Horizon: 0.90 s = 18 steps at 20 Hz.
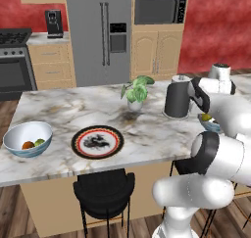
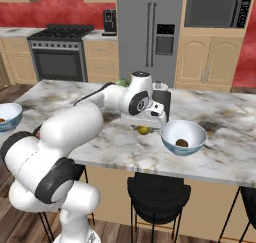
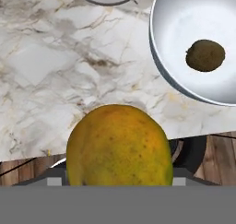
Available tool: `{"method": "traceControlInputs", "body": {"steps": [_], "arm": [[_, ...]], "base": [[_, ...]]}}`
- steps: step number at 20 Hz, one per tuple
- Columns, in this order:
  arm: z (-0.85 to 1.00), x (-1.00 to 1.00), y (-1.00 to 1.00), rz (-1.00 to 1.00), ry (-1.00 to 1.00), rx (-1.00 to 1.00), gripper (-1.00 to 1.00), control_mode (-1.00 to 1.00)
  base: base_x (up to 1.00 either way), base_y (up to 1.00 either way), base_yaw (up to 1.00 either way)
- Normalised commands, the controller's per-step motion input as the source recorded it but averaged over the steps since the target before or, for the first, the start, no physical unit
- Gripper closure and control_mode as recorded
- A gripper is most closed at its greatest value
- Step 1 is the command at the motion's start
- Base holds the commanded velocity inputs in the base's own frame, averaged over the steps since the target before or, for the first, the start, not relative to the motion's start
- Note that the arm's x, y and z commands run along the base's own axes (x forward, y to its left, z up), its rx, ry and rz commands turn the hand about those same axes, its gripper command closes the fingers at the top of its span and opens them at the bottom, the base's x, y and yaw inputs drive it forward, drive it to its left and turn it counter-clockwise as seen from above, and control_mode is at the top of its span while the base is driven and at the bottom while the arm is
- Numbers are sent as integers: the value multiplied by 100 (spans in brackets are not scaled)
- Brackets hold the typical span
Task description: Take the fruits from the plate on the dining counter and place two fruits in each bowl.
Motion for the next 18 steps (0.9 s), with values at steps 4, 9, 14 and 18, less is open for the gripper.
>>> {"method": "traceControlInputs", "body": {"steps": [4, 9, 14, 18], "arm": [[1, 2, -74, 0, 0, 30, 100, -100], [1, 38, -69, 0, 2, 24, 100, -100], [-1, 52, -42, 0, 2, 3, 100, -100], [-12, 46, -23, 0, 0, -6, 100, -100]], "base": [[0, 0, 0], [0, 0, 0], [0, 0, 0], [0, 0, 0]]}}
